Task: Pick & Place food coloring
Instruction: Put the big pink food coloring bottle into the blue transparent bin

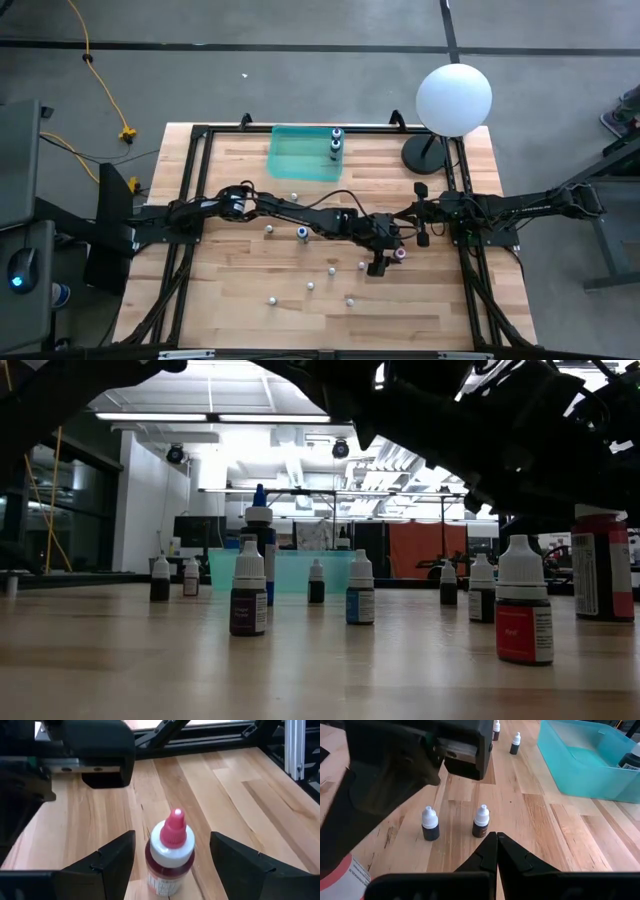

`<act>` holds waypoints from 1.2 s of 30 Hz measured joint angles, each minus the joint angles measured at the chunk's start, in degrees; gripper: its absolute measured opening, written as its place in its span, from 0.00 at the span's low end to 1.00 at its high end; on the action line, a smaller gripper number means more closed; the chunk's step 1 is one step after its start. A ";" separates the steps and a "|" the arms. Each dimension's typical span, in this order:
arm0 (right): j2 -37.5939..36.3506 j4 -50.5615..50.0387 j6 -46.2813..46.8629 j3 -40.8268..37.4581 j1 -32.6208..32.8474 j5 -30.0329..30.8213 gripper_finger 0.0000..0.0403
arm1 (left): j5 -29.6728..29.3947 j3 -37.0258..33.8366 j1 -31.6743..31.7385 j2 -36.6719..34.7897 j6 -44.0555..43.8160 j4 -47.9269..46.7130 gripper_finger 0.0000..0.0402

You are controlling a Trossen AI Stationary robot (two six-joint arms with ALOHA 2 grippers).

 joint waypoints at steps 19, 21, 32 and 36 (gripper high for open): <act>-0.01 0.00 0.00 0.01 0.00 0.00 0.00 | 0.11 -0.01 0.01 0.00 -0.41 -0.49 0.29; -0.02 0.00 0.00 0.00 0.00 0.00 0.00 | 0.10 0.01 0.01 -0.03 -0.42 -0.67 0.25; 0.00 0.00 0.00 0.01 0.00 0.01 0.00 | -0.11 0.01 0.03 -3.14 -1.55 -3.67 0.22; -0.02 0.00 0.00 0.02 0.00 0.02 0.00 | -0.11 0.01 0.03 -6.36 -1.55 -4.04 0.23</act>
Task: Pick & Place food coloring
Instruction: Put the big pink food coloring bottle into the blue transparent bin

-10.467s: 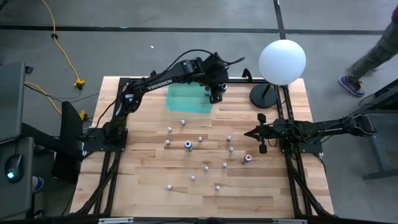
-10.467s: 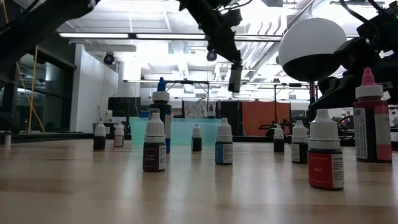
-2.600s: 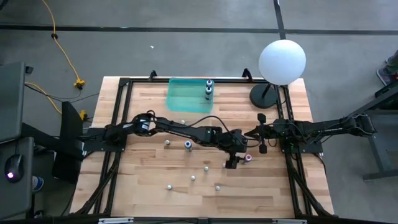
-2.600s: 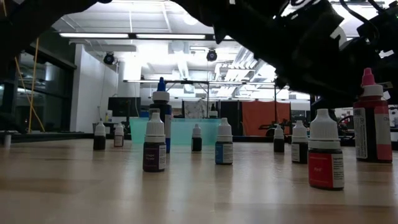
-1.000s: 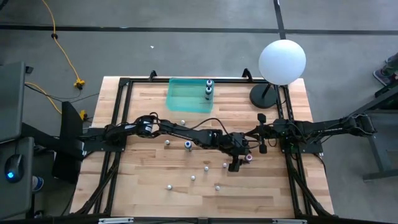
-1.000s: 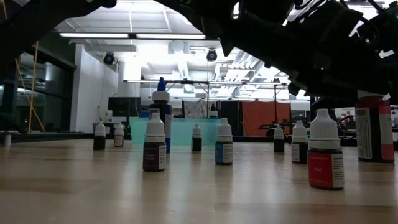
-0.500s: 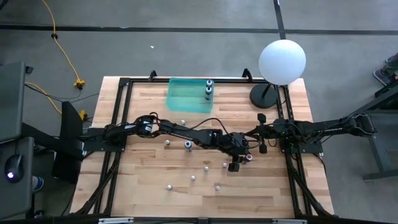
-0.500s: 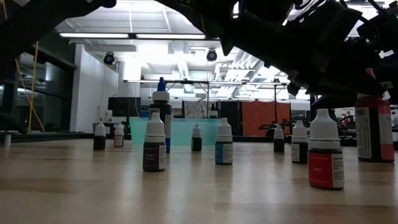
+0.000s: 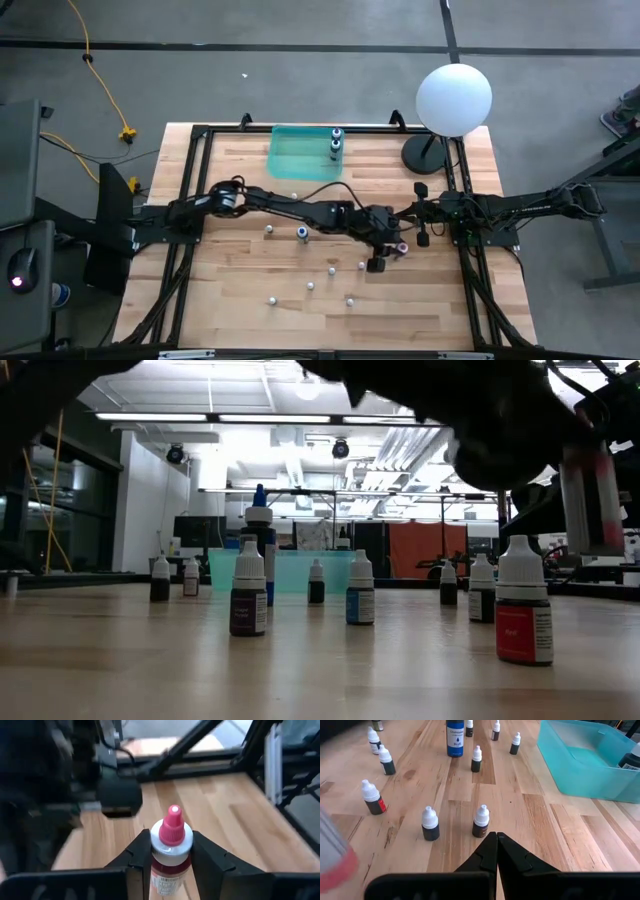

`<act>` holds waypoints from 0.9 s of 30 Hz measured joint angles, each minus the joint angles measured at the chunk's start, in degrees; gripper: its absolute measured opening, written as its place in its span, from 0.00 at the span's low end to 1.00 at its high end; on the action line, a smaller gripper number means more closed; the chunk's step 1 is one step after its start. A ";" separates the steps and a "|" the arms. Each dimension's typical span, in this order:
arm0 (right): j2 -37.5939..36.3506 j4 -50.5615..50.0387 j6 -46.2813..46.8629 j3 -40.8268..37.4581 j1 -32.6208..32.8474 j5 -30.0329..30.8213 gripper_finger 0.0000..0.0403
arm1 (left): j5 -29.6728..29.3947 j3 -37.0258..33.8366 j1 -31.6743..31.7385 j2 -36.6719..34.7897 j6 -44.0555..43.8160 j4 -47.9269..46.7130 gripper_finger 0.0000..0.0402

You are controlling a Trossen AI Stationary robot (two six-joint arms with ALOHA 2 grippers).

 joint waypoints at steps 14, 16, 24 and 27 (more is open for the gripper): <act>0.01 -0.01 0.00 -0.02 -0.01 -0.01 0.00 | 12.40 0.00 0.41 -13.91 14.06 -14.74 0.24; 0.02 0.00 0.00 -0.02 -0.02 0.00 0.00 | 13.00 0.00 0.78 -15.43 16.47 -18.04 0.24; 0.01 0.02 0.00 -0.01 -0.01 -0.01 0.00 | 10.14 -15.52 4.88 -27.23 17.69 -18.65 0.24; 0.00 0.00 0.00 0.00 0.00 0.00 0.00 | 8.46 -26.47 6.94 -34.15 15.33 -12.07 0.24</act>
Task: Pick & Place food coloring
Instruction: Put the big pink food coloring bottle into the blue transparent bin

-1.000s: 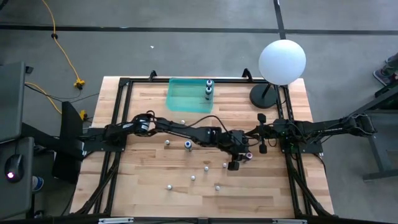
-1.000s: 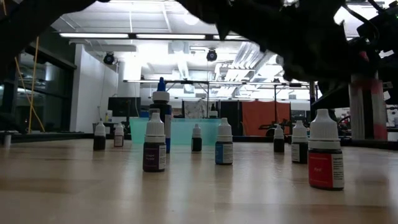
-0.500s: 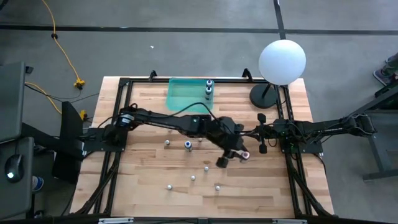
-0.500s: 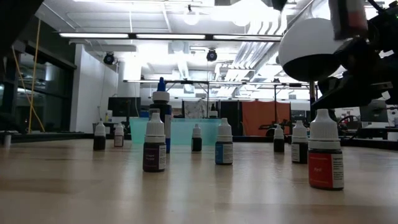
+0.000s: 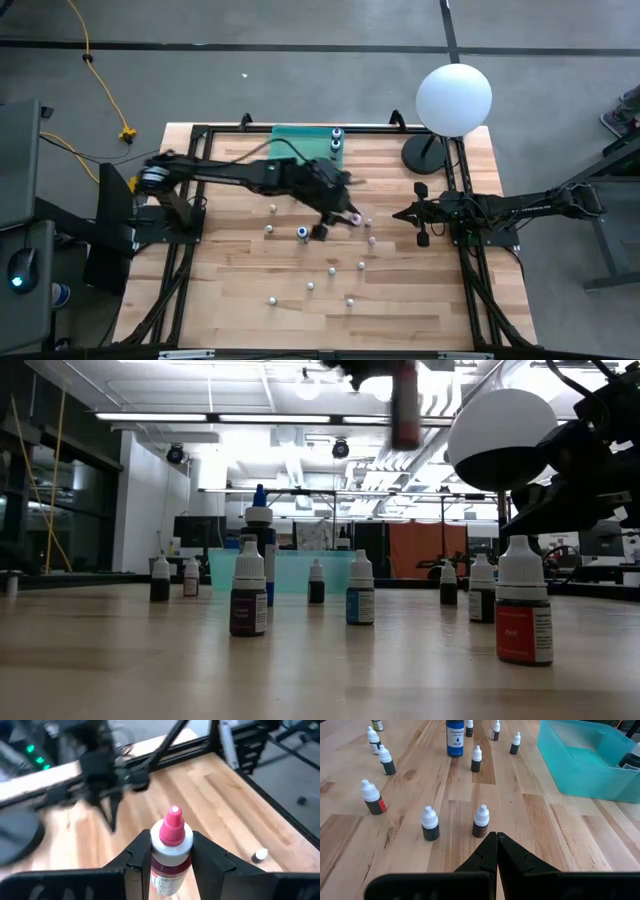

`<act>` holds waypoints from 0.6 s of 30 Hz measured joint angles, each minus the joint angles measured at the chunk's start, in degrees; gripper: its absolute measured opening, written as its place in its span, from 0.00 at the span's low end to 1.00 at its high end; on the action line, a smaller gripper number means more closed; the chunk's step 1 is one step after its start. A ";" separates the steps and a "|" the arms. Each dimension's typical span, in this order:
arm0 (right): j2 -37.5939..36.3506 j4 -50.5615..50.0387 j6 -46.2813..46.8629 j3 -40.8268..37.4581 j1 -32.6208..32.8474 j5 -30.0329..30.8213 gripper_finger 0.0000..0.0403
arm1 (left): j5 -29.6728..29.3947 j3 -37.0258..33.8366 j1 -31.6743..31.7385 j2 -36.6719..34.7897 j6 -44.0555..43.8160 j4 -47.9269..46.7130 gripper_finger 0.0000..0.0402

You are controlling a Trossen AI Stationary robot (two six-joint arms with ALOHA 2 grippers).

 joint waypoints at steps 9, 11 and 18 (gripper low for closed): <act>0.02 -0.05 0.00 0.00 -0.01 0.00 0.00 | -7.27 -19.01 8.81 -12.21 -9.30 5.69 0.24; 0.00 -0.15 0.00 0.00 0.00 -0.02 0.00 | -8.82 -20.32 10.84 -13.43 -9.50 6.15 0.24; 0.03 0.02 0.00 -0.02 -0.01 0.00 0.00 | -16.91 -24.84 17.38 -15.71 -13.40 9.41 0.24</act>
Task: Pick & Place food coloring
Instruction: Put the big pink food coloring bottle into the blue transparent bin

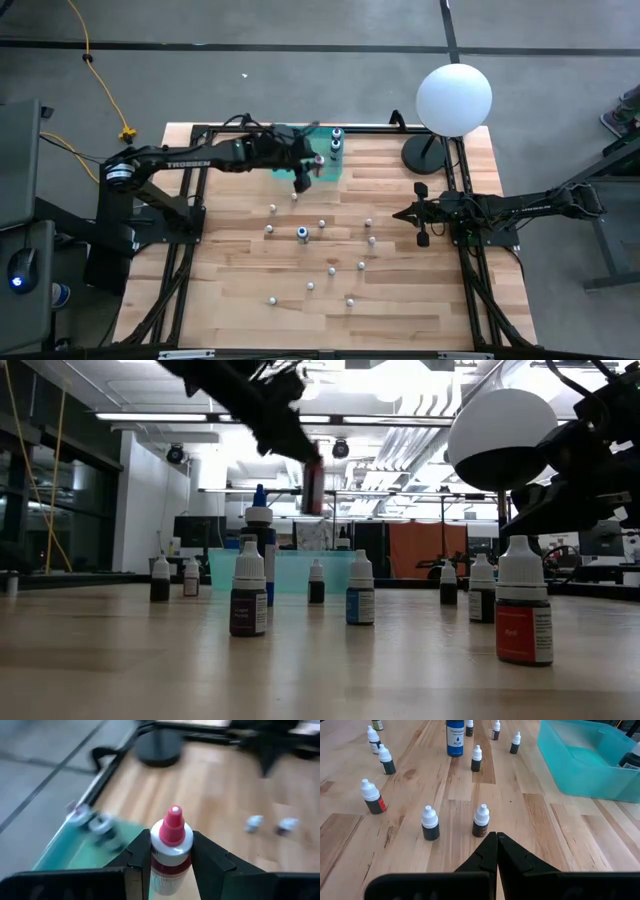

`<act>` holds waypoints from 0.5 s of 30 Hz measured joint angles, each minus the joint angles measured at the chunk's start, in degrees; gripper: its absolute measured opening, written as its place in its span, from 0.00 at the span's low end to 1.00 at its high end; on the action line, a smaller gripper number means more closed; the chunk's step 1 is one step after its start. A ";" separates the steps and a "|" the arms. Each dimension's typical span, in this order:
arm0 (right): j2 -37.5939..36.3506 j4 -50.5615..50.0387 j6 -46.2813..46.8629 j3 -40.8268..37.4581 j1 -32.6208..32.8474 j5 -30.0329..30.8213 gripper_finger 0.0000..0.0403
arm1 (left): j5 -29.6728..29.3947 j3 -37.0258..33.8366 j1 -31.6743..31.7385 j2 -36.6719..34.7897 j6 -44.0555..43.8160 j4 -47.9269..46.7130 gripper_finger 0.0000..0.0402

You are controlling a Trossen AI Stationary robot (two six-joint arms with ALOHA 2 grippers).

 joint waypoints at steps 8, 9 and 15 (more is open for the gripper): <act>-0.01 0.00 0.00 0.01 0.00 0.00 0.00 | -7.82 -5.24 4.52 1.20 -10.40 12.78 0.24; -0.01 -0.02 0.00 0.01 0.01 0.00 0.00 | -8.65 -5.58 4.74 1.79 -11.04 13.50 0.24; -0.01 -0.02 0.00 0.01 0.01 0.00 0.00 | -11.14 -5.87 4.84 6.94 -11.07 16.51 0.24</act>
